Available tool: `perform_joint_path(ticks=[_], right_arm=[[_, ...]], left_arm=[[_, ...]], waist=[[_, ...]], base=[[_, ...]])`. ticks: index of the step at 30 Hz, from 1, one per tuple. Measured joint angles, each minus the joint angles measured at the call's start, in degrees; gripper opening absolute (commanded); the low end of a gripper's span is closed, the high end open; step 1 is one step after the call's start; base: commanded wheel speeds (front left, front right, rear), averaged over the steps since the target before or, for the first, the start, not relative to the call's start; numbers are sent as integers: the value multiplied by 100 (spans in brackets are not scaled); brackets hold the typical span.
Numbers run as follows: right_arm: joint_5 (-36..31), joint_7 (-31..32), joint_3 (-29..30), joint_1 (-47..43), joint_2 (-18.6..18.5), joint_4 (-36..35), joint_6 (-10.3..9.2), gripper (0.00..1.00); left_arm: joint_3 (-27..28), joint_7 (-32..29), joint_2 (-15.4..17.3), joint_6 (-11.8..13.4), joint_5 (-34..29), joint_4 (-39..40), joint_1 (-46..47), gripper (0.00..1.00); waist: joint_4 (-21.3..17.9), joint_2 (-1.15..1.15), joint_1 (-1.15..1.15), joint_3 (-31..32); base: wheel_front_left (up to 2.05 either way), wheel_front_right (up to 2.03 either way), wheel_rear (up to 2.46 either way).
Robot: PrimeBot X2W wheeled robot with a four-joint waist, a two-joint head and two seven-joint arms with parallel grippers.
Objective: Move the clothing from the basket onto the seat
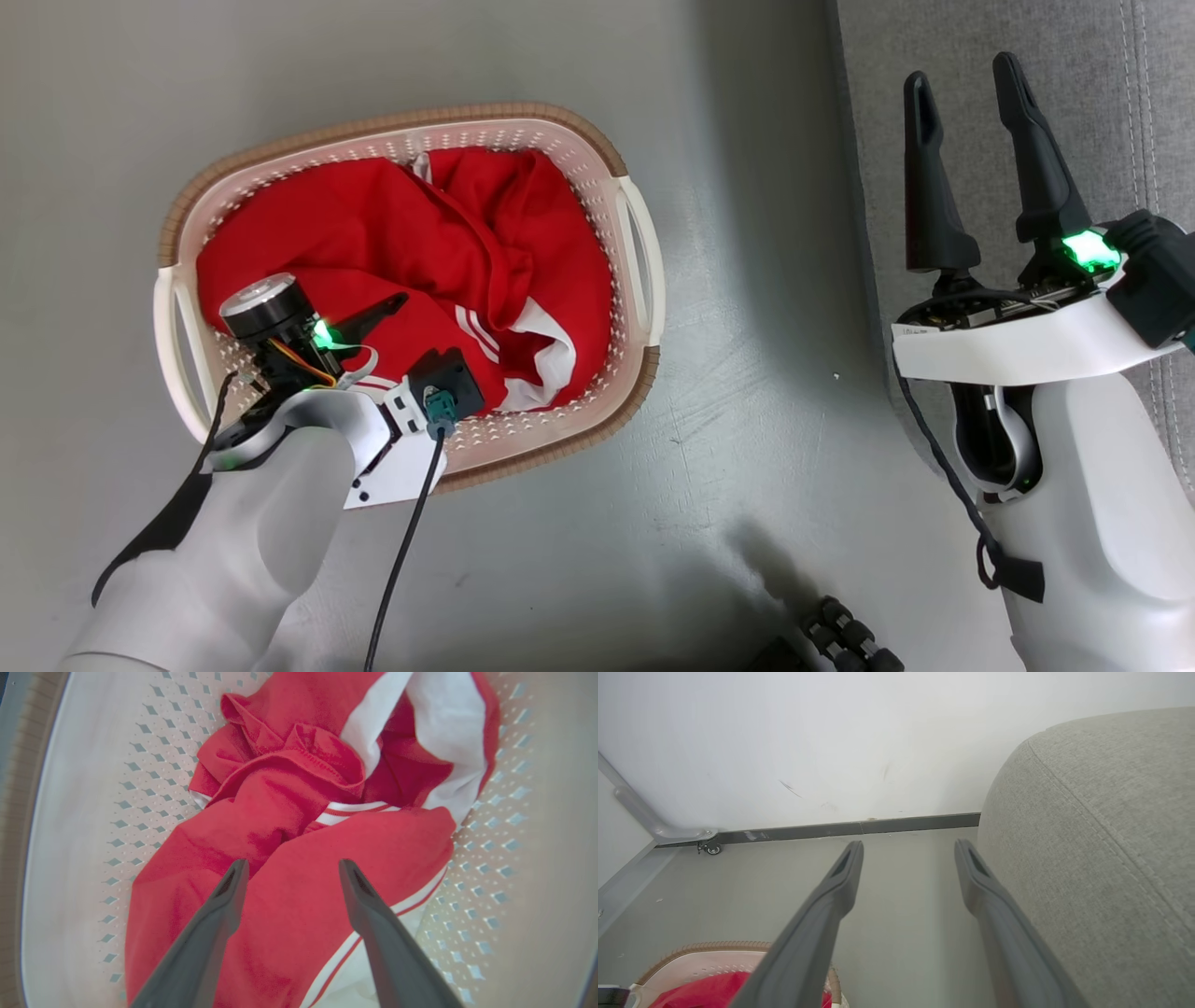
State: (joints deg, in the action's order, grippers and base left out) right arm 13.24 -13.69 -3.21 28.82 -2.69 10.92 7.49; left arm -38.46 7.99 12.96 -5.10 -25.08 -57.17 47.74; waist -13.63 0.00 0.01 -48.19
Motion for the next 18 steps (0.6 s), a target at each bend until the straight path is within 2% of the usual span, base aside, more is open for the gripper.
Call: perform_joint_path(ticks=[18], right_arm=[[48, -52, -131, 498, -5, -170, 0, 100]], left_arm=[[-153, -126, 69, 65, -216, -403, 277, 100]], waist=[[-170, 0, 0, -275]], base=[[0, 0, 0]])
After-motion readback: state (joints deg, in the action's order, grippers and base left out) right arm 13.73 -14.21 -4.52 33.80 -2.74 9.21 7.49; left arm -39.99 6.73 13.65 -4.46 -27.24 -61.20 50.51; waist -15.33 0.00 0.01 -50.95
